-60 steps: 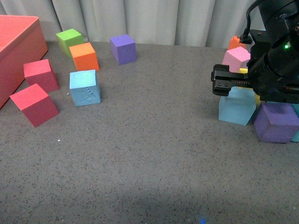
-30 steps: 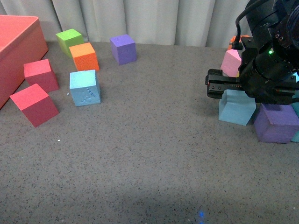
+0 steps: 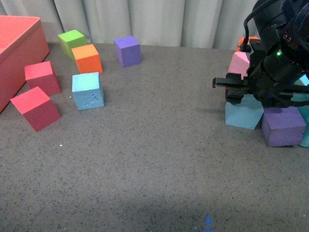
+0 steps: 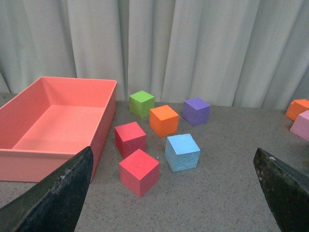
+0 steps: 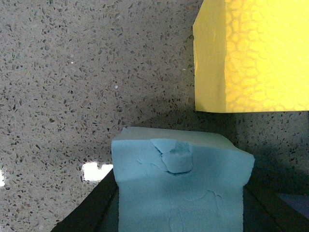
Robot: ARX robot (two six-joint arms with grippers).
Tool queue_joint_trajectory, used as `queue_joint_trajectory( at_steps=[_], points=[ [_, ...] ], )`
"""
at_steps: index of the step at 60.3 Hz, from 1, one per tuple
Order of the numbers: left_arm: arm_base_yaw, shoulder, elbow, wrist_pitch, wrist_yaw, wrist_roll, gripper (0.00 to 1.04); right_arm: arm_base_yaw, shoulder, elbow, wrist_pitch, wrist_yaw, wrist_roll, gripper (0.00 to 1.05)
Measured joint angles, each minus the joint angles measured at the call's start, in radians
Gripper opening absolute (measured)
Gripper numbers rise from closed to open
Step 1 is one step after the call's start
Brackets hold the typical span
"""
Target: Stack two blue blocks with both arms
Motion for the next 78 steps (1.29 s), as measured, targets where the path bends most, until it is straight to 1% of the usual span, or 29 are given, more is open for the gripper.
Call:
queue_joint_trajectory(
  at_steps=[13, 27, 35, 43, 58, 66, 78],
  points=[
    [0.000, 0.000, 0.000, 0.000, 0.000, 0.000, 0.98, 0.005, -0.010, 0.000, 0.004, -0.023, 0.001, 0.47],
    [0.000, 0.000, 0.000, 0.000, 0.000, 0.000, 0.98, 0.060, -0.017, 0.045, -0.016, -0.053, 0.001, 0.47],
    [0.000, 0.000, 0.000, 0.000, 0.000, 0.000, 0.98, 0.111, 0.013, 0.153, -0.059, -0.068, 0.003, 0.47],
    [0.000, 0.000, 0.000, 0.000, 0.000, 0.000, 0.98, 0.161, 0.108, 0.286, -0.118, -0.075, 0.009, 0.47],
    [0.000, 0.000, 0.000, 0.000, 0.000, 0.000, 0.98, 0.234, 0.224, 0.468, -0.192, -0.083, 0.015, 0.47],
    [0.000, 0.000, 0.000, 0.000, 0.000, 0.000, 0.98, 0.255, 0.250, 0.521, -0.217, -0.082, 0.017, 0.47],
    [0.000, 0.000, 0.000, 0.000, 0.000, 0.000, 0.98, 0.265, 0.270, 0.535, -0.230, -0.078, 0.015, 0.46]
  ],
)
